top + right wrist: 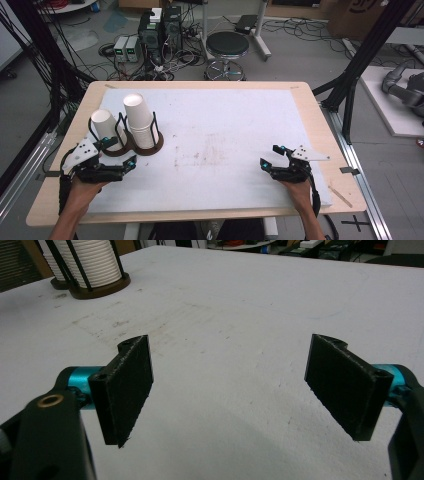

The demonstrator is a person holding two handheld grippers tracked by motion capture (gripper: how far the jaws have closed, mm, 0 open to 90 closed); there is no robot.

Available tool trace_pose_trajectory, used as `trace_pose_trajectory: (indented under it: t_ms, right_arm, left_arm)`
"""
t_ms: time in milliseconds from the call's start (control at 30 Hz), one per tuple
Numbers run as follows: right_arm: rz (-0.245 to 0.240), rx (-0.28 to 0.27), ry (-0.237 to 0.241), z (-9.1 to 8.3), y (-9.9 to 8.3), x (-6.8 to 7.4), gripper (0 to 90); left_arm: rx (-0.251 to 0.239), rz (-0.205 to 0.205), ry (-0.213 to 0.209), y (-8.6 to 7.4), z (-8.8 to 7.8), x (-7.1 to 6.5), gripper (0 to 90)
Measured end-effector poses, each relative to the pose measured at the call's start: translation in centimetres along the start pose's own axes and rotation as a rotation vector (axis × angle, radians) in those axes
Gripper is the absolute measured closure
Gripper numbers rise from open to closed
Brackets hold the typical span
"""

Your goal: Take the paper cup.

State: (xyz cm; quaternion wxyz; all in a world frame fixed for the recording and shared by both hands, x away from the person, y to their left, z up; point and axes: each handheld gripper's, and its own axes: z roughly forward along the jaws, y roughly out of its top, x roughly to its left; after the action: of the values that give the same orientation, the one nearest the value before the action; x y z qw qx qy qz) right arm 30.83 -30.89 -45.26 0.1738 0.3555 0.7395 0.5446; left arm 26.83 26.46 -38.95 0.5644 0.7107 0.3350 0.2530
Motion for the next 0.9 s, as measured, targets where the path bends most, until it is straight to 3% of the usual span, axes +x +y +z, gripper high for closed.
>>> trace_pose_trajectory:
  t_ms: [233, 500, 900]
  right_arm:
    - [-0.004, 0.0, 0.001, 0.0, 0.0, 0.0, 19.8]
    - [-0.003, 0.002, 0.004, 0.0, 0.0, -0.1, 19.8]
    - [-0.001, 0.001, 0.003, 0.0, 0.0, 0.0, 19.8]
  left_arm:
    - [0.01, 0.045, -0.019, 3.4, -0.4, 0.8, 7.0]
    - [0.028, 0.063, -0.064, 6.3, -0.3, 1.6, 7.1]
    - [0.096, 0.131, -0.135, 10.9, 0.7, 3.8, 7.0]
